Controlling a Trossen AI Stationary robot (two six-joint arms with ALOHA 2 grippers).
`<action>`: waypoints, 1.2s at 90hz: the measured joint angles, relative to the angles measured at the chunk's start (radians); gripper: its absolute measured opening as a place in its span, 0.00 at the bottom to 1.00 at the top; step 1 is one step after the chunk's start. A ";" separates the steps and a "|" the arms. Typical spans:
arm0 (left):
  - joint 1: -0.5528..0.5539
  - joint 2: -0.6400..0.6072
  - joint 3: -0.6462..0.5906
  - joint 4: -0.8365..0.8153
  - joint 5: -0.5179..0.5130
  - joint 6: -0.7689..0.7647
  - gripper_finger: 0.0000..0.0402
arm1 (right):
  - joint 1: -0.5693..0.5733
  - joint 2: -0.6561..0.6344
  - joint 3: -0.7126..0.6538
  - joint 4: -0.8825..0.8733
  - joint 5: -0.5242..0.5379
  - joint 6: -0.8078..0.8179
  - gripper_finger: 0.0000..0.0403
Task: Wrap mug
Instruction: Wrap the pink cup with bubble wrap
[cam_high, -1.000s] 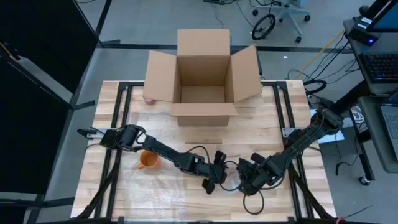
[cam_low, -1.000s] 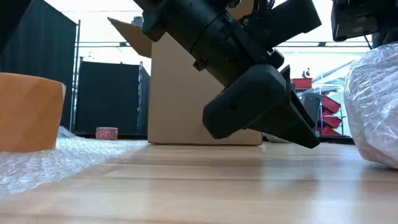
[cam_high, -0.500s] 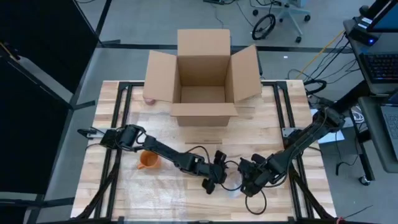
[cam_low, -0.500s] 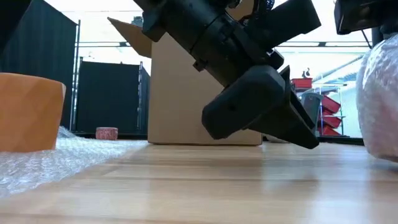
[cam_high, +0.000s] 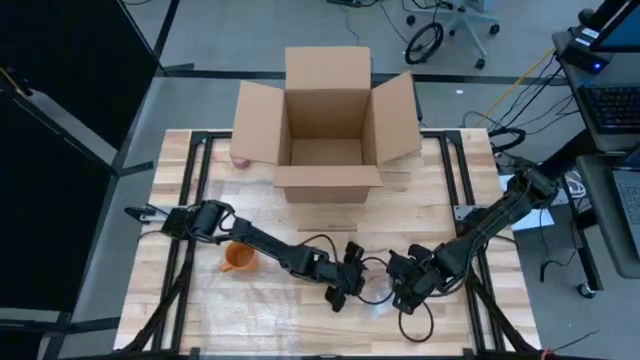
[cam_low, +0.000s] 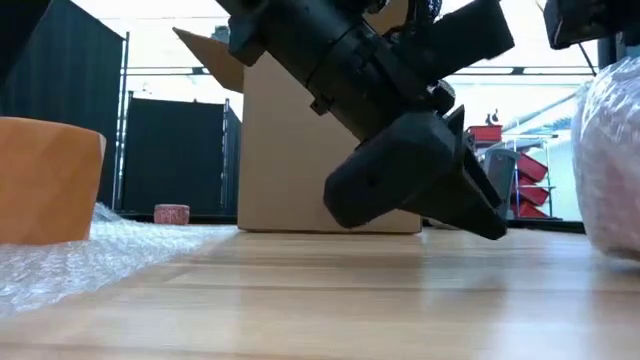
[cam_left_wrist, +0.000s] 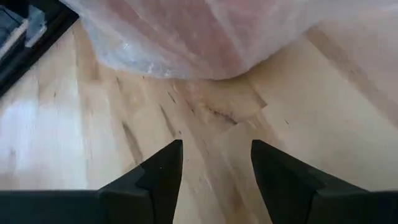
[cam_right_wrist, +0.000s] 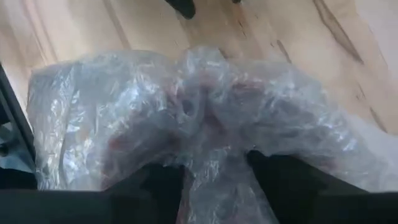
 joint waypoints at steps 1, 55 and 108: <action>-0.001 -0.003 0.001 -0.006 -0.010 0.009 0.44 | 0.000 0.000 0.000 0.000 0.000 0.000 0.42; -0.020 -0.171 0.012 0.014 0.223 0.049 0.44 | -0.026 -0.002 0.002 0.021 0.016 -0.072 0.41; -0.002 -0.016 0.012 0.239 0.275 0.166 0.44 | -0.060 -0.003 0.003 0.054 0.067 -0.101 0.41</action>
